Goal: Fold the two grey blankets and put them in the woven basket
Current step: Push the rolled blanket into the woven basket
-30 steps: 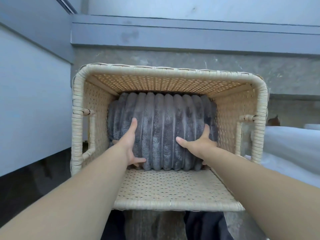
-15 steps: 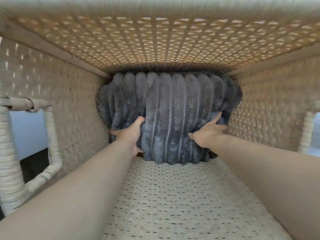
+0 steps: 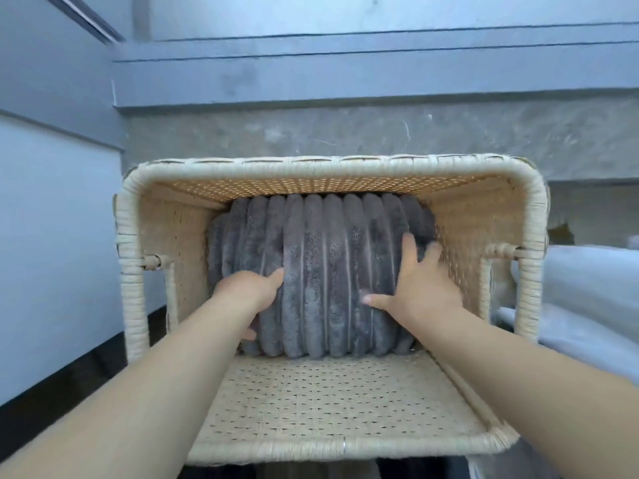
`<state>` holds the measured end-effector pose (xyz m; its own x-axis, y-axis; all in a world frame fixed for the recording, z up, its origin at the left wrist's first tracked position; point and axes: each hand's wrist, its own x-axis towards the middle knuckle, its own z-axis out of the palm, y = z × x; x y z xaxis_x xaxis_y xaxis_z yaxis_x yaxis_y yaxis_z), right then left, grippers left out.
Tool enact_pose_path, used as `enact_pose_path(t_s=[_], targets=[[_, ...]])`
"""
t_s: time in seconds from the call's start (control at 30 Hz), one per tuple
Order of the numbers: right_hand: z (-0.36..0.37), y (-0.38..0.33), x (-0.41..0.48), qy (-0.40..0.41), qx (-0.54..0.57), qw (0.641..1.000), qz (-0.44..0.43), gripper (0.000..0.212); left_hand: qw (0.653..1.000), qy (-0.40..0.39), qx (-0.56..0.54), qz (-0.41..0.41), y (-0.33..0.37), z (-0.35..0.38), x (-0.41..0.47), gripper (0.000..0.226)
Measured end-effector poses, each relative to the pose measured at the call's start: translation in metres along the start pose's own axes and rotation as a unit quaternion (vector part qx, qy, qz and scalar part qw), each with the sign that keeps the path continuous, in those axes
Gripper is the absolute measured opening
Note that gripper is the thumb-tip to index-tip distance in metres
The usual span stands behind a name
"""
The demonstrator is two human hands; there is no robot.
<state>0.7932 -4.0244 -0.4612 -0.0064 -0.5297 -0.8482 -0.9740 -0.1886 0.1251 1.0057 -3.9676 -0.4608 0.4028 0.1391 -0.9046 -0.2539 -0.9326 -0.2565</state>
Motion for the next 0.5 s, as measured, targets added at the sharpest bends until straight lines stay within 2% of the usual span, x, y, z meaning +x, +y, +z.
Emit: enact_pose_path(t_s=[0.03, 0.1, 0.13, 0.2, 0.27, 0.33, 0.5], targets=[[-0.011, 0.001, -0.004, 0.033, -0.017, 0.998, -0.043, 0.130, 0.993, 0.062, 0.089, 0.041, 0.001, -0.005, -0.008, 0.089], [-0.030, 0.000, -0.006, 0.052, -0.050, 0.991, -0.115, 0.139, 0.953, 0.173, 0.199, 0.152, 0.003, -0.012, -0.021, 0.105], [-0.038, 0.000, -0.005, 0.046, -0.075, 0.986, -0.138, 0.144, 0.922, 0.202, 0.243, 0.223, 0.004, -0.013, -0.025, 0.115], [-0.048, -0.002, 0.001, 0.020, -0.129, 0.977, -0.167, 0.149, 0.859, 0.182, 0.359, 0.315, 0.007, -0.014, -0.026, 0.136], [-0.050, 0.000, 0.010, -0.016, -0.169, 0.966, -0.194, 0.150, 0.829, 0.119, 0.449, 0.313, 0.008, -0.012, -0.018, 0.149], [-0.044, 0.002, 0.021, -0.048, -0.186, 0.958, -0.215, 0.150, 0.822, 0.083, 0.479, 0.295, 0.005, -0.008, -0.002, 0.153], [-0.011, -0.008, 0.051, -0.051, -0.159, 0.969, -0.184, 0.153, 0.831, 0.108, 0.476, 0.266, 0.003, 0.014, 0.038, 0.158]])
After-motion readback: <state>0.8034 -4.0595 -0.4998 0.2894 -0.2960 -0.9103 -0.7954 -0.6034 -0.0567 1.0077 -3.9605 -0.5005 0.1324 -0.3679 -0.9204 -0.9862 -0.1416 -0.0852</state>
